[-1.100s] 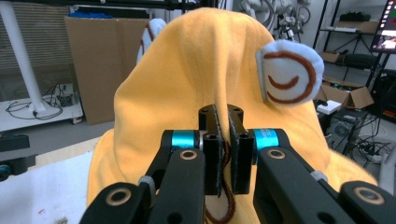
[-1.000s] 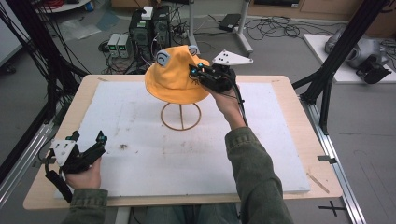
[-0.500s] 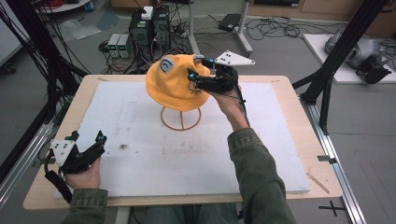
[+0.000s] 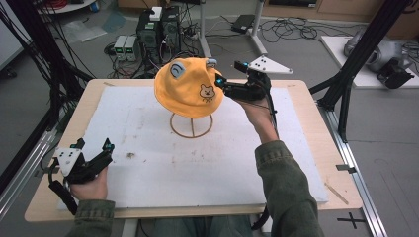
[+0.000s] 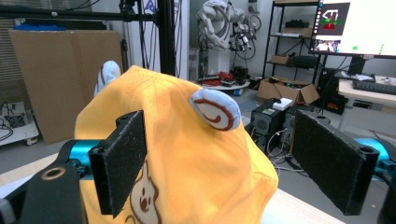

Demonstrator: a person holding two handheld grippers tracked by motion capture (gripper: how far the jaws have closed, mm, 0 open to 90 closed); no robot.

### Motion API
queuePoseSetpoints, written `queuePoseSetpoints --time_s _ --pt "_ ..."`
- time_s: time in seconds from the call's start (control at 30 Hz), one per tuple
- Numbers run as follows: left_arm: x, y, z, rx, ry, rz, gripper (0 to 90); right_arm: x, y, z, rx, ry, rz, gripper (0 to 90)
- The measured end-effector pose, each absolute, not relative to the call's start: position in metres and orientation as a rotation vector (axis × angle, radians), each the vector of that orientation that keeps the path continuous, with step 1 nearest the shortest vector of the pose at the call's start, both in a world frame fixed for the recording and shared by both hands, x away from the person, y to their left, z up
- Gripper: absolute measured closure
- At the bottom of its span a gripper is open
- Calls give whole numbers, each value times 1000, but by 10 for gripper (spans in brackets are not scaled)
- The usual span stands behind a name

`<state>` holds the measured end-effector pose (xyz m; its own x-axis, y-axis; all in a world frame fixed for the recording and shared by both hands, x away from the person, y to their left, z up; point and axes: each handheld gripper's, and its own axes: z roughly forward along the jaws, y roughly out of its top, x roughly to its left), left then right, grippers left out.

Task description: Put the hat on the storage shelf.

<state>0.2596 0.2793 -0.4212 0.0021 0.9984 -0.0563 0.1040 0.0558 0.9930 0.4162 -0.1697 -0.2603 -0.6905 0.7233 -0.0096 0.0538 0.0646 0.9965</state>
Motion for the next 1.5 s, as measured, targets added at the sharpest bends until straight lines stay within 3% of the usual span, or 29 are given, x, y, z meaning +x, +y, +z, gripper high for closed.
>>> queuePoseSetpoints --time_s 0.57,1.03,1.5 --pt "260 278 -423 1245 1315 1135 182 363 -235 -285 903 1639 1559 118" --pt "265 278 -427 1242 1325 1161 180 300 -278 -351 1135 1412 1369 118" --pt "267 274 -431 1264 1315 1174 179 292 -296 -418 1221 1370 1259 118"
